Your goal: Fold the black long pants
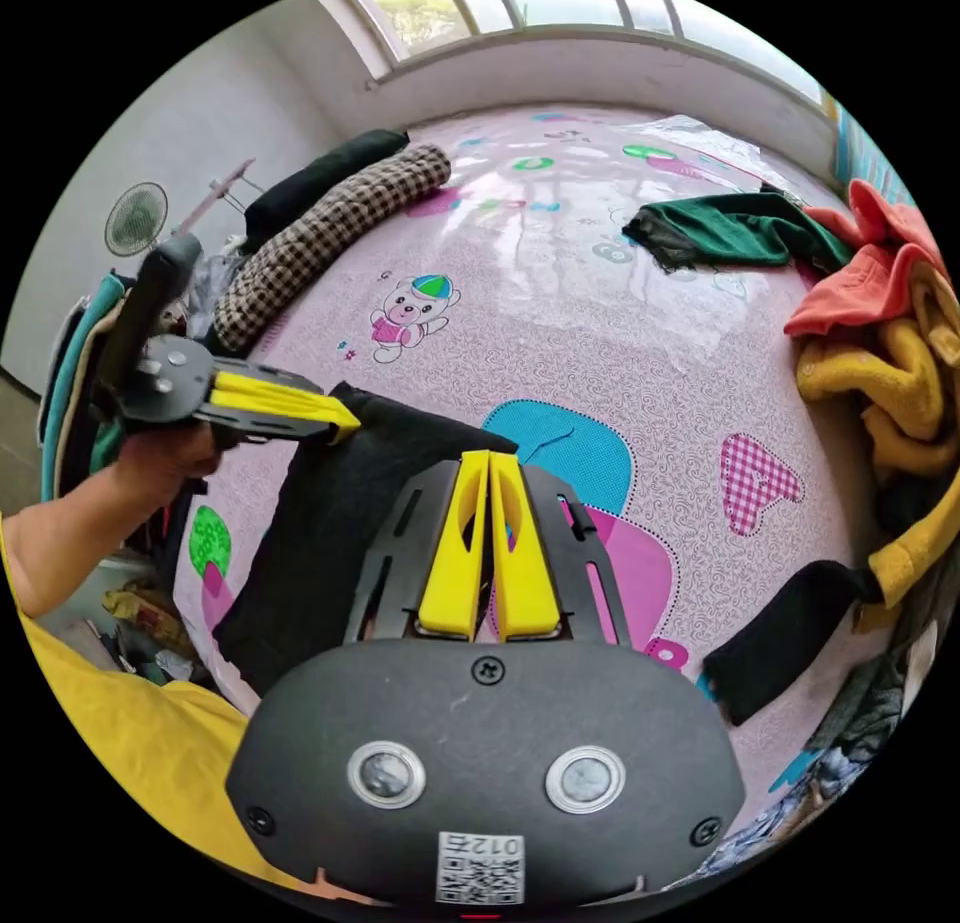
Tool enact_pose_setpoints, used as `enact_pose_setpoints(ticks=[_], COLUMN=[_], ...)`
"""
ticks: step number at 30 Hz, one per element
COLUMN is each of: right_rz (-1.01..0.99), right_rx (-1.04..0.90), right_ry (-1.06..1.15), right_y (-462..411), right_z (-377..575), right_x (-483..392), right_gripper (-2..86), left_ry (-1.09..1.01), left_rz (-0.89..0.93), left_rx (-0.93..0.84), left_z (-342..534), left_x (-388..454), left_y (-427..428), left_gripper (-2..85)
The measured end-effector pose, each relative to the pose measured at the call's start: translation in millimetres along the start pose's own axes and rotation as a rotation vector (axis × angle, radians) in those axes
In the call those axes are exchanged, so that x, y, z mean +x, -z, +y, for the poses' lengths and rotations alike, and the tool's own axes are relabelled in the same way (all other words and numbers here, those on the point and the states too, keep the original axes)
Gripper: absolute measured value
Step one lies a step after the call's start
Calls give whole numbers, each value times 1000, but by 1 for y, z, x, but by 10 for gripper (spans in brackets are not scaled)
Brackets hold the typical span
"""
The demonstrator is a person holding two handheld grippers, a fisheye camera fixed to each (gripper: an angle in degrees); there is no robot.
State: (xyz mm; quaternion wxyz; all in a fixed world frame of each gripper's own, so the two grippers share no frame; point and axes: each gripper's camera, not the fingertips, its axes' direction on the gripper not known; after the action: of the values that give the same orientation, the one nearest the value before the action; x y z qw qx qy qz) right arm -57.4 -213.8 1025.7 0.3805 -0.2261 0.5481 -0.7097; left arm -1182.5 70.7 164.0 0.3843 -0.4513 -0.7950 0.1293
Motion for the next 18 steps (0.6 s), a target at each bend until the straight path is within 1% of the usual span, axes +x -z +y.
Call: enact_pose_setpoints(ticks=[2, 5, 6, 7, 8, 9, 10, 12, 13, 15, 18], right_rz=[27, 141, 188, 206, 196, 133, 28, -110, -136, -92, -63], right_rx=[-18, -43, -41, -13, 6, 28, 32, 0, 44, 101, 82], right_ry=[40, 149, 186, 184, 161, 80, -25, -148, -155, -98, 49], right_y=[-2, -4, -5, -4, -3, 2, 10, 25, 39, 59, 69], right_z=[-4, -8, -7, -3, -1, 1, 2, 5, 13, 29, 56], right_x=[-9, -34, -44, -49, -49, -40, -25, -7, -7, -23, -63], right_gripper=[7, 7, 7, 7, 7, 7, 7, 7, 7, 6, 5], left_ry=[-24, -57, -56, -30, -6, 66, 131, 181, 192, 202, 222], left_rz=[0, -23, -5, 51, 86, 134, 146, 153, 174, 231, 332], left_rx=[10, 1, -7, -11, -8, 19, 77, 116, 115, 94, 72], left_z=[0, -1, -1, 1, 4, 14, 31, 58, 76, 101, 127], left_x=[1, 7, 5, -3, -9, -21, -30, -37, -38, -37, -37], left_y=[-1, -4, -5, -3, 0, 9, 21, 35, 38, 32, 10], left_gripper=[0, 0, 1, 1, 2, 3, 4, 4, 4, 4, 4])
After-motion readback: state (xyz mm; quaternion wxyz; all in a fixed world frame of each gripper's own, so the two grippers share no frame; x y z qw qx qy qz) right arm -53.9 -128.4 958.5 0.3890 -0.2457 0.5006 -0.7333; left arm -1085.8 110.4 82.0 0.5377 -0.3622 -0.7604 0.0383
